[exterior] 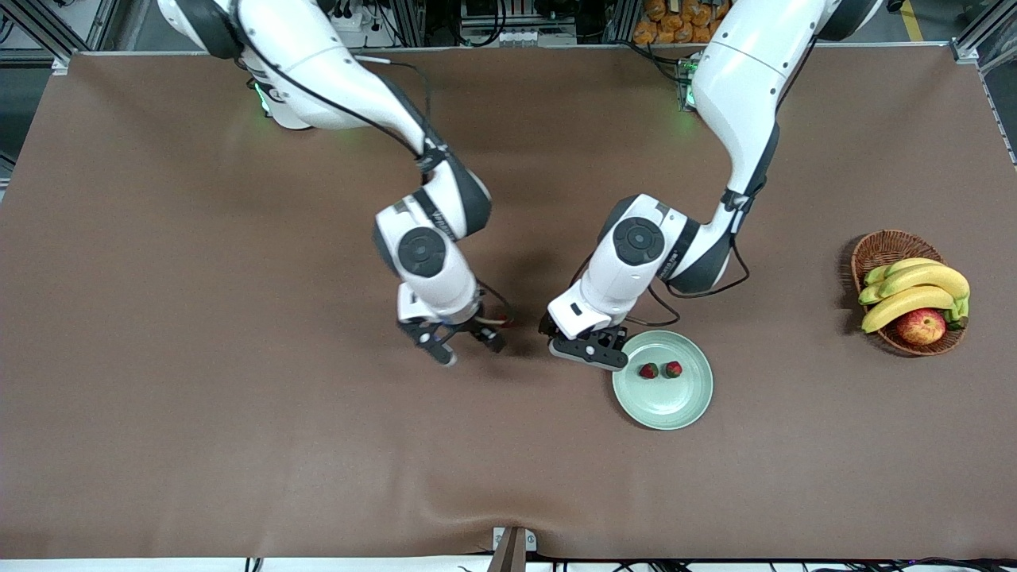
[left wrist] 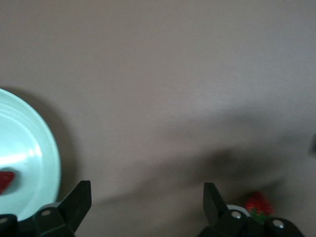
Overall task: Collect all strawberries into plate
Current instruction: 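Set the last strawberry mid-table with the right gripper and open it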
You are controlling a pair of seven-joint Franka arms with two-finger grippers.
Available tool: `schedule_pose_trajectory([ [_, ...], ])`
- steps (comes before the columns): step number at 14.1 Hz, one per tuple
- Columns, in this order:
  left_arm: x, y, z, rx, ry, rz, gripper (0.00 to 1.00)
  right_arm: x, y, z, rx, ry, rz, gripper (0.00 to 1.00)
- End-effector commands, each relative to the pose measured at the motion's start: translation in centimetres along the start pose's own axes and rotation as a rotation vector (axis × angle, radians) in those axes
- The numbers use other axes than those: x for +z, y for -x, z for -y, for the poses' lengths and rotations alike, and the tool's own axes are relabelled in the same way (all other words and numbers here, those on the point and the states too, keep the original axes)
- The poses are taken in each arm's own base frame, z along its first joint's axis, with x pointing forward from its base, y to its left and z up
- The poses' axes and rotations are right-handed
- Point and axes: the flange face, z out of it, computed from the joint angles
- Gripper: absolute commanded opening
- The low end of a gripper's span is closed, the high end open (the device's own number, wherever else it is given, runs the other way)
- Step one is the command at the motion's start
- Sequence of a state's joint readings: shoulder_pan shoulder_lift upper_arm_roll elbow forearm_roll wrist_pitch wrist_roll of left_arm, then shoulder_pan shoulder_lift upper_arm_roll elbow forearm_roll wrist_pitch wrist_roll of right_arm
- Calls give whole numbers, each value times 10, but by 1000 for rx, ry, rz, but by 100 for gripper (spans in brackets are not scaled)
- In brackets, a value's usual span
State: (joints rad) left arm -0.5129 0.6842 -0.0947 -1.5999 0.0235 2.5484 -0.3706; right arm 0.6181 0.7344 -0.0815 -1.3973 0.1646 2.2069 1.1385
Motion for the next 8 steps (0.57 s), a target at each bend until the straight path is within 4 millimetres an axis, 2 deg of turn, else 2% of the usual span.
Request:
schedule_pose_trajectory([
  [1,12,8,-29,-62,7,11,100,-48,-65,-44,-77,50,54,100],
  [2,15,12,-45,-69,13,10,100,-64,-92,-61,-108,58,64,100],
  [3,15,12,-57,-81,20,3,100,-72,-116,-81,-140,73,83,100],
  [4,19,13,-63,-94,24,5,100,-85,-135,-99,-175,72,88,100],
  [7,33,30,-101,-97,32,13,100,-126,-182,-158,-269,46,87,100],
  [8,40,36,-107,-98,30,17,100,-141,-197,-179,-295,38,87,100],
])
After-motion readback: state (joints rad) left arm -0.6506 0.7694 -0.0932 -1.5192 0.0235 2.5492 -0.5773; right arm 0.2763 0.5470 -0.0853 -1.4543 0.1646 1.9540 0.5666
